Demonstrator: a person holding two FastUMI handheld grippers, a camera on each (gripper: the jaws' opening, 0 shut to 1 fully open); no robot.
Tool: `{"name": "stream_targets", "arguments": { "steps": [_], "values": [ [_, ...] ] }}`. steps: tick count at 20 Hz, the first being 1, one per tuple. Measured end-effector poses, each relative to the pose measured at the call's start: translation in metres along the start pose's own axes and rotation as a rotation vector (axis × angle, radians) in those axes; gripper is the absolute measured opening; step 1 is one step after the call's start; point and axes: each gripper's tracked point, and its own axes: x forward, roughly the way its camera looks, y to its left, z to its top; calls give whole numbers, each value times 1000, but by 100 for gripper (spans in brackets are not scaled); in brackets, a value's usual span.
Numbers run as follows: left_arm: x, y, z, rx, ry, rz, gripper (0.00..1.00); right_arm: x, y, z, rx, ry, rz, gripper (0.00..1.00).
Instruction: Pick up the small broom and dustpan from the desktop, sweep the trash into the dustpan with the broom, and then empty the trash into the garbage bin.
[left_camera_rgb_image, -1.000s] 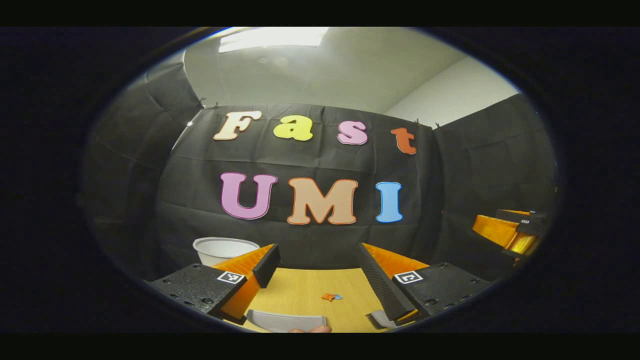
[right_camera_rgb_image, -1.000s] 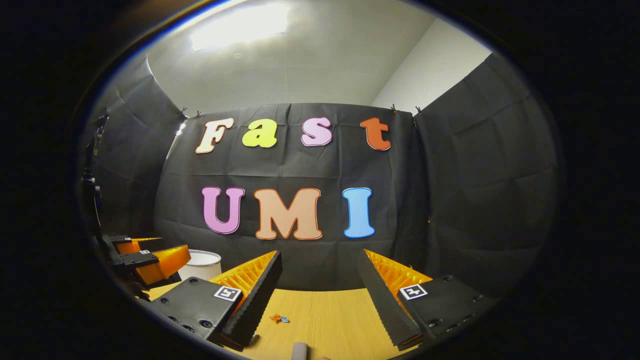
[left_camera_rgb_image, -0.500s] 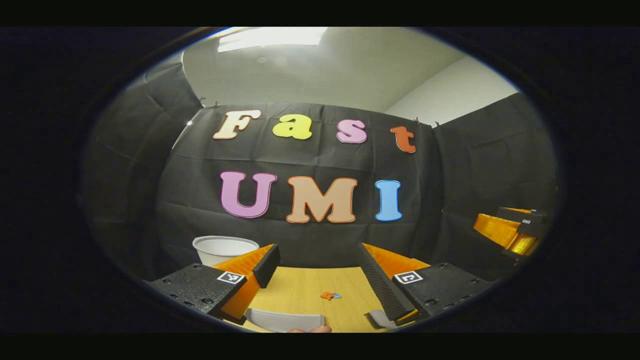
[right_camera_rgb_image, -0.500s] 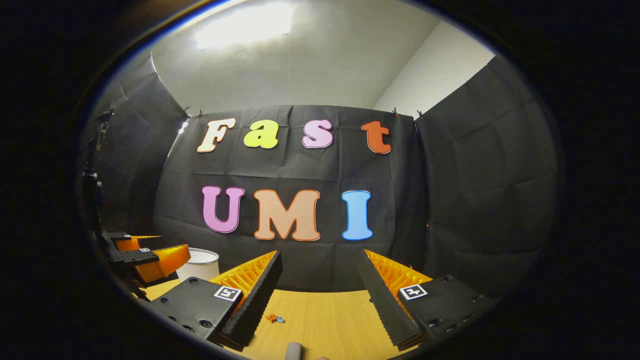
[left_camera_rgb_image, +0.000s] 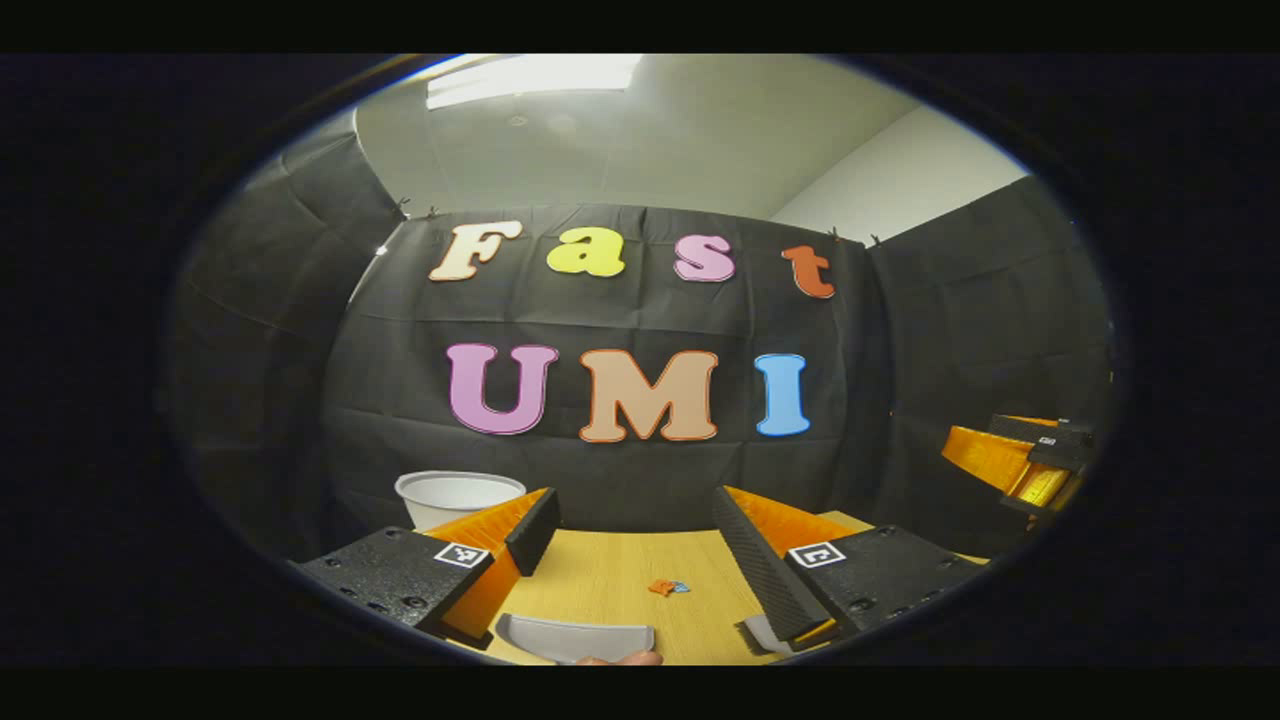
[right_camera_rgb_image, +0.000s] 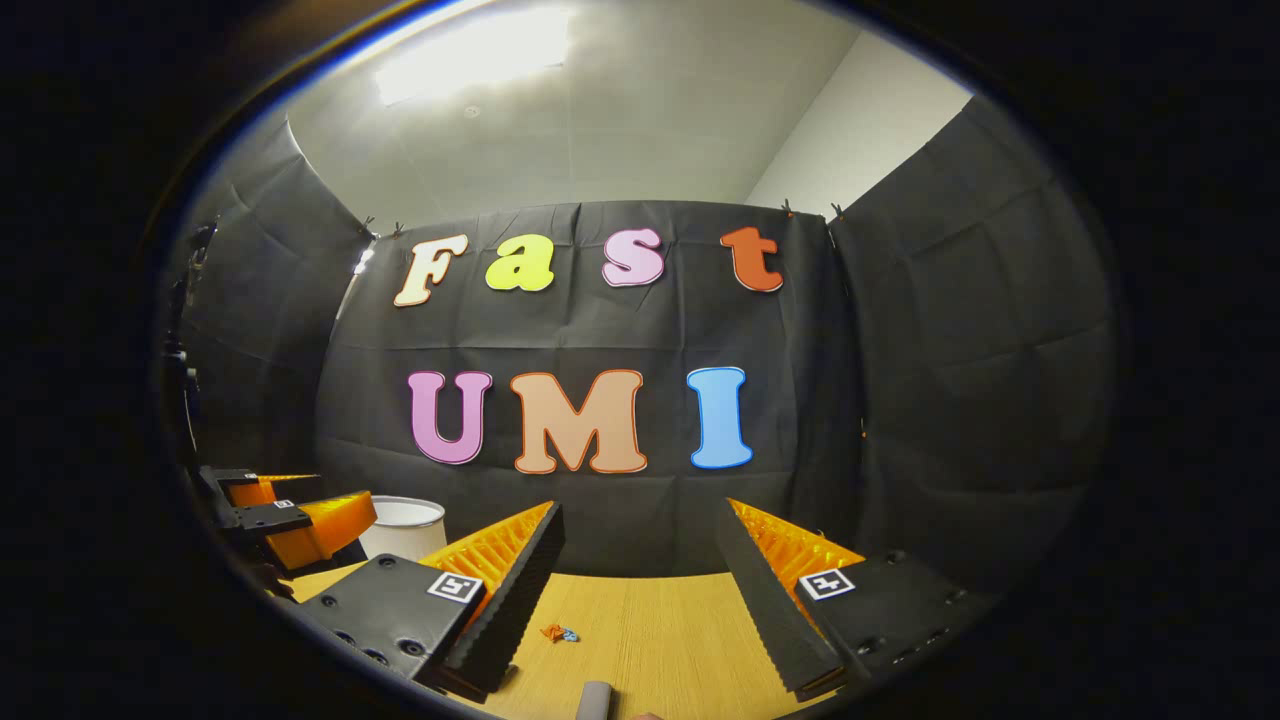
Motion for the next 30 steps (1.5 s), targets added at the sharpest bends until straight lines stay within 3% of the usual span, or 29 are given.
{"name": "stream_targets", "arguments": {
  "steps": [8, 11, 14, 22, 29, 30],
  "values": [
    [-7, 1, -26, 3, 62, 22, 93, 7, 16, -29, 20, 107, 111, 98],
    [-15, 30, -68, 41, 190, 85, 93, 8, 32, -68, 29, 219, 157, 99],
    [-25, 54, -110, 10, 300, 117, 96, 10, 45, -110, 1, 311, 172, 98],
    [-64, 73, -236, 1, 651, 113, 94, -15, 63, -252, -69, 708, 203, 99],
    [-102, 80, -310, 76, 899, 104, 95, -40, 58, -331, -99, 999, 178, 99],
    [-108, 83, -317, 94, 926, 106, 91, -42, 58, -338, -115, 1029, 174, 100]
  ]
}}
